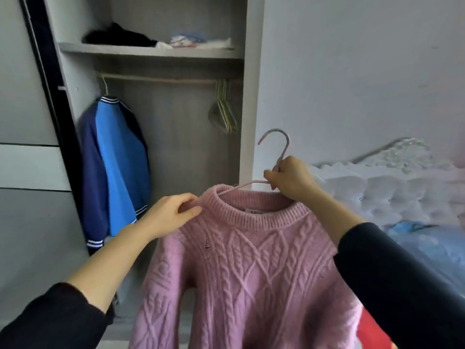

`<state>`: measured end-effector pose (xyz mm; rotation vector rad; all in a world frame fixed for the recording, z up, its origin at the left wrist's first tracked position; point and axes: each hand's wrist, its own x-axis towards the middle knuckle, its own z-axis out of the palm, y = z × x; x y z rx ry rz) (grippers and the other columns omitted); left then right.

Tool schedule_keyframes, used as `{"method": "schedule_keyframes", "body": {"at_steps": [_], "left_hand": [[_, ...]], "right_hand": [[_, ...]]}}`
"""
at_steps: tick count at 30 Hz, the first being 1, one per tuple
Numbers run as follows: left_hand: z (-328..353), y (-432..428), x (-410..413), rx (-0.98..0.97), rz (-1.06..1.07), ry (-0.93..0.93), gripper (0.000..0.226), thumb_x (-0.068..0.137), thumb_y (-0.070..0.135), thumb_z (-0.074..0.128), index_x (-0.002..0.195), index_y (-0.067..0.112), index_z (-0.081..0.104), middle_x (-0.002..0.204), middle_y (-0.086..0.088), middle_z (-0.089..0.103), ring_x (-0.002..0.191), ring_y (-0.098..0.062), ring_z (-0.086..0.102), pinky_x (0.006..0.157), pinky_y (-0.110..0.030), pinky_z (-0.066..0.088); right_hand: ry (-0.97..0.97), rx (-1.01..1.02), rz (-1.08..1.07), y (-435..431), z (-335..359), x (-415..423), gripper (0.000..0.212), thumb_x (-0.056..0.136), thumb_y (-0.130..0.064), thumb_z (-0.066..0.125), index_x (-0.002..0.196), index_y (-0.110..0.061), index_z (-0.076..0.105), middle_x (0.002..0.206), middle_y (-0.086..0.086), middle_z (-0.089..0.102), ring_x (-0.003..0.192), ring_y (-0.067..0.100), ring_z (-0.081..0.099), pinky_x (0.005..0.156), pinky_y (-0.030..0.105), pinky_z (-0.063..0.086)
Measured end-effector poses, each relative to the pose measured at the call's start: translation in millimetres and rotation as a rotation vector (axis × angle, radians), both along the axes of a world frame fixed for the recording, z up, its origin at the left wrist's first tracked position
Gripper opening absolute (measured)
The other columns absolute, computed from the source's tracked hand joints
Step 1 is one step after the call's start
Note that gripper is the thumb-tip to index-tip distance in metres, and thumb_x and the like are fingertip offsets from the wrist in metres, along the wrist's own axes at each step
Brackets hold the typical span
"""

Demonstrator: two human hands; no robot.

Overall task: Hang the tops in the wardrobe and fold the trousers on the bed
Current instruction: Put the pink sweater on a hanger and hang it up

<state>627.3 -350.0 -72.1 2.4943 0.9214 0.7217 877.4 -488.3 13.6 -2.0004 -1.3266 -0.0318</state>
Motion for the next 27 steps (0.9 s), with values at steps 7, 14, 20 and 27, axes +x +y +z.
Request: {"method": "schedule_keyframes", "body": {"at_steps": [7,14,20,27], "left_hand": [[-1.3,82.1,-14.4,0.166,0.183,-0.065,0.029,0.092,0.045,0.054,0.073,0.028,0.040,0.062,0.011,0.049,0.072,-0.021,0.056,0.075,-0.040,0.044],[-14.3,194.6,-19.3,0.242,0.320,-0.087,0.027,0.092,0.043,0.054,0.077,0.023,0.044,0.065,0.011,0.047,0.072,-0.020,0.052,0.077,-0.037,0.037],[-1.3,301.7,5.2,0.217,0.322,-0.043,0.028,0.094,0.043,0.051,0.076,0.025,0.040,0.067,0.011,0.047,0.080,-0.019,0.055,0.085,-0.038,0.038],[36.3,428.0,27.6,0.049,0.328,0.081,0.039,0.094,0.038,0.047,0.133,0.034,0.045,0.130,0.004,0.056,0.121,-0.022,0.047,0.098,-0.045,0.038]], "right_hand": [[0.051,-0.057,0.167,123.9,-14.7,-45.0,0.049,0.089,-0.044,0.062,0.059,-0.007,0.066,0.049,-0.005,0.055,0.048,0.005,0.051,0.050,0.021,0.042],[0.113,-0.172,0.385,244.9,-27.3,-47.9,0.040,0.089,-0.027,0.066,0.055,-0.013,0.051,0.055,0.000,0.050,0.053,0.014,0.046,0.058,0.030,0.040],[0.003,-0.208,0.346,356.1,-9.6,-37.4,0.040,0.089,-0.035,0.066,0.061,-0.011,0.050,0.058,-0.001,0.051,0.057,0.015,0.049,0.055,0.027,0.040],[-0.008,-0.136,0.270,475.5,12.9,-40.9,0.042,0.089,-0.036,0.066,0.061,-0.013,0.045,0.059,-0.001,0.047,0.053,0.014,0.042,0.047,0.027,0.031]]}}
